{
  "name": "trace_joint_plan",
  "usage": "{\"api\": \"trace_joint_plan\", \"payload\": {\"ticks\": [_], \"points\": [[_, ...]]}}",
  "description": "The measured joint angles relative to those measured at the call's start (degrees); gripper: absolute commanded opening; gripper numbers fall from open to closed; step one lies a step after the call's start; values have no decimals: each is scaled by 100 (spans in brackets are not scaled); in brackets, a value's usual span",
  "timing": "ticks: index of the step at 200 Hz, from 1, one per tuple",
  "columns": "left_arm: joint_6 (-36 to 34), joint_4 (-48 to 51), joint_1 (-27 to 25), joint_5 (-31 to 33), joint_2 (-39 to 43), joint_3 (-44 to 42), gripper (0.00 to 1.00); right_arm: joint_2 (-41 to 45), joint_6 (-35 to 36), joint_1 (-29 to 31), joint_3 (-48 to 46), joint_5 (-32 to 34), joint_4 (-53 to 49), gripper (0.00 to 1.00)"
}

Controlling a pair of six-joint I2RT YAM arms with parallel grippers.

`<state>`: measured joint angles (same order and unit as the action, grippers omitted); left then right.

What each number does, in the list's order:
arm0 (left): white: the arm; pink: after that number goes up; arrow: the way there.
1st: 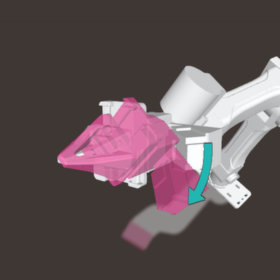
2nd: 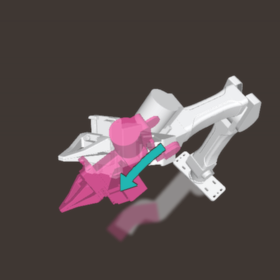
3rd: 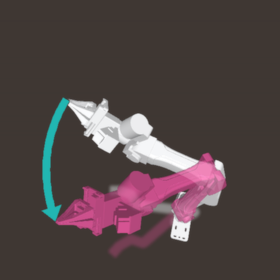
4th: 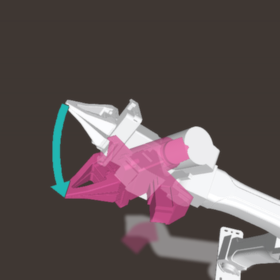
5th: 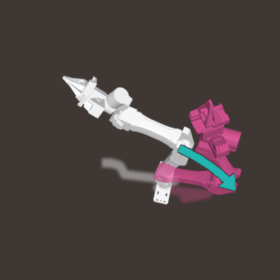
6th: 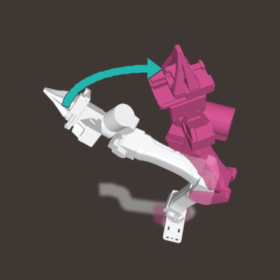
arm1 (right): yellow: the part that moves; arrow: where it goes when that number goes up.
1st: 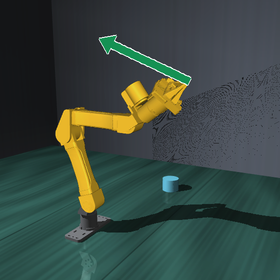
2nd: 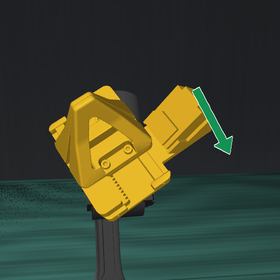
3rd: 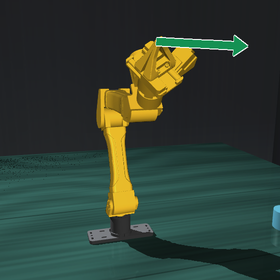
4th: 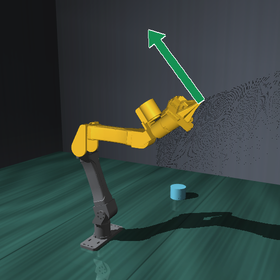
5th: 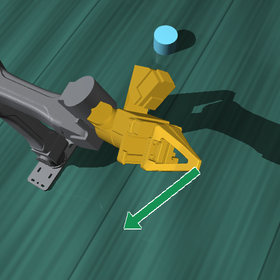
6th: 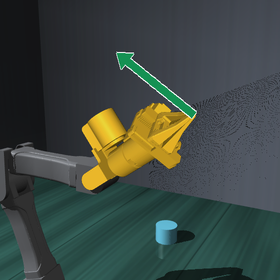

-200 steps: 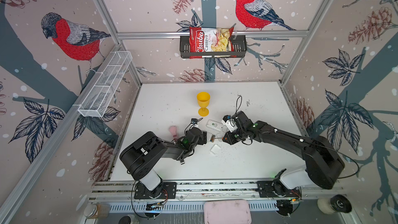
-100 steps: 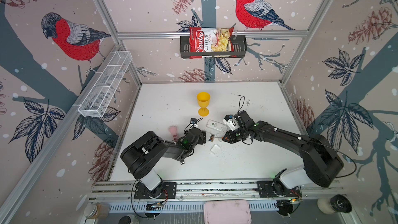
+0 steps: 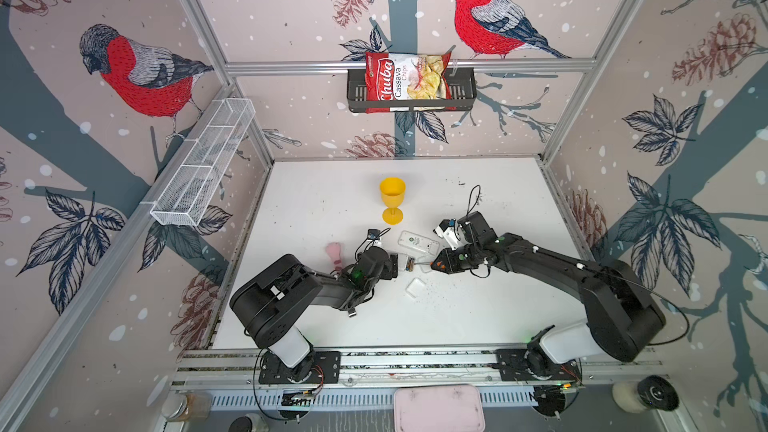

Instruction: Unload the batteries from the remote control

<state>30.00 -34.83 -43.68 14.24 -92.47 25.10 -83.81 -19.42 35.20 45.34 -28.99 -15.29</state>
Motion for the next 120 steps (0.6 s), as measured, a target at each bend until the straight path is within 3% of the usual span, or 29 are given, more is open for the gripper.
{"api": "trace_joint_plan", "payload": {"ticks": [120], "points": [[42, 20, -4, -212, 42, 0, 81, 195, 273, 4, 334, 433, -457, 0]]}}
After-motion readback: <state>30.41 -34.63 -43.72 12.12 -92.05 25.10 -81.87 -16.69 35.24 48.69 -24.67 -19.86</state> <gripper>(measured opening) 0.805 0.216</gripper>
